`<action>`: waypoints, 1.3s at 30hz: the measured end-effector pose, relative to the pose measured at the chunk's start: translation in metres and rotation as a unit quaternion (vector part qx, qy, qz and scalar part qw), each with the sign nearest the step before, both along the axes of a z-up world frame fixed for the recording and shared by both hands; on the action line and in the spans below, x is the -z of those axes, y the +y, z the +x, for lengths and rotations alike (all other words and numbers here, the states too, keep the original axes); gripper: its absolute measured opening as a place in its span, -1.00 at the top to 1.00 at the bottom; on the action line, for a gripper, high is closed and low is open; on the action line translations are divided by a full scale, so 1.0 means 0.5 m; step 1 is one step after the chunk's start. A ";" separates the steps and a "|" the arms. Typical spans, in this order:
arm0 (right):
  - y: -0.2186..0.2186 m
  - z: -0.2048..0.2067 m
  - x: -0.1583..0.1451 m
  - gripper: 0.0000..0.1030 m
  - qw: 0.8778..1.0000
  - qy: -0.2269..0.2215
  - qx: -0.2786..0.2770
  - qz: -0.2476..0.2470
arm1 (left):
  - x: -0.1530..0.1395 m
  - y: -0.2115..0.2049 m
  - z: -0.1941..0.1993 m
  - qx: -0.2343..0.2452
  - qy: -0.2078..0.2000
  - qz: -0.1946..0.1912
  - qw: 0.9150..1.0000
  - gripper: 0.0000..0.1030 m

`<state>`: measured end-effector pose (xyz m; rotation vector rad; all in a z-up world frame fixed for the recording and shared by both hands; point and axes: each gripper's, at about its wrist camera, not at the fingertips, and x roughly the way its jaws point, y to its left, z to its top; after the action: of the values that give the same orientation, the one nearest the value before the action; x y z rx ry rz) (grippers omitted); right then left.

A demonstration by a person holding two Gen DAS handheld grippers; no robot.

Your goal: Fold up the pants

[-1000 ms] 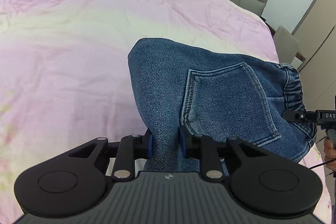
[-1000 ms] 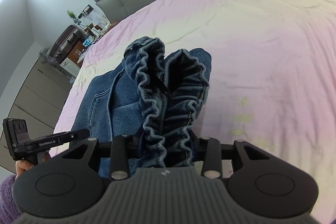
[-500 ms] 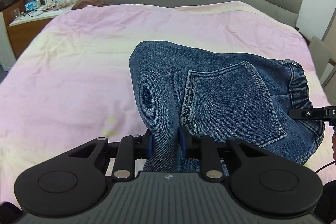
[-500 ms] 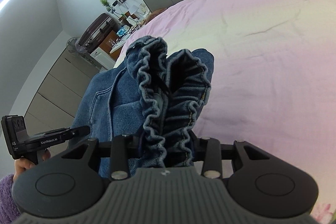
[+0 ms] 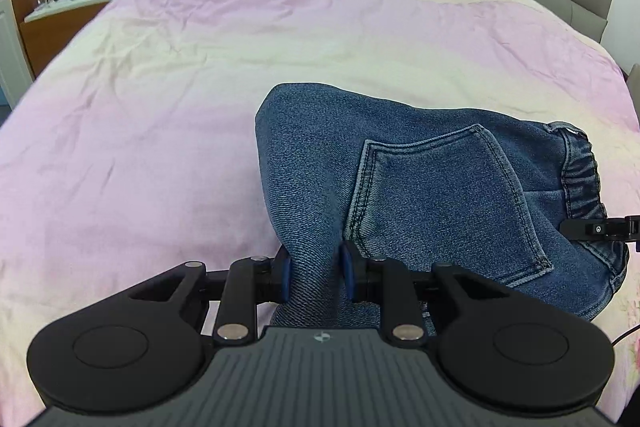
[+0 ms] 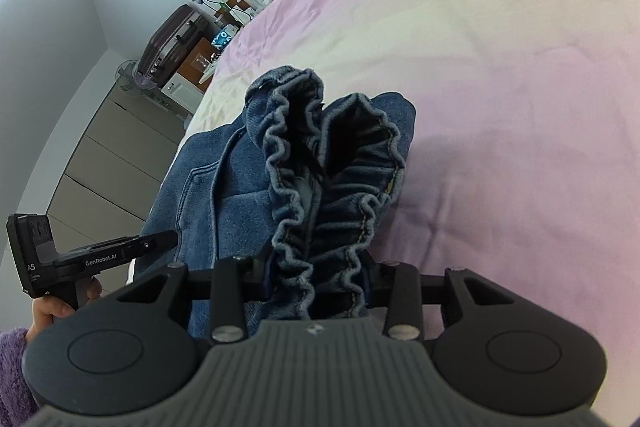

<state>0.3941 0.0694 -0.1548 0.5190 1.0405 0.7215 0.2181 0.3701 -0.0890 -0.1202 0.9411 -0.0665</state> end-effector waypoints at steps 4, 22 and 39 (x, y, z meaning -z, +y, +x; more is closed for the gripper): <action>0.013 0.027 0.068 0.33 1.000 0.021 -0.006 -0.019 | 0.069 0.002 0.023 0.003 0.018 0.003 1.000 0.47; -0.005 -0.032 -0.041 -0.15 0.979 -0.150 -0.020 -0.138 | -0.010 -0.022 -0.090 0.000 -0.009 0.068 0.998 0.02; 0.120 0.056 0.045 1.00 0.953 -0.186 -0.054 -0.231 | 0.103 -0.023 -0.111 0.038 0.079 0.112 0.990 0.28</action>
<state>0.4221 0.1294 -0.1776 -0.0810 0.8460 0.6151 0.1626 0.3584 -0.1405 0.1195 1.1047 -0.0225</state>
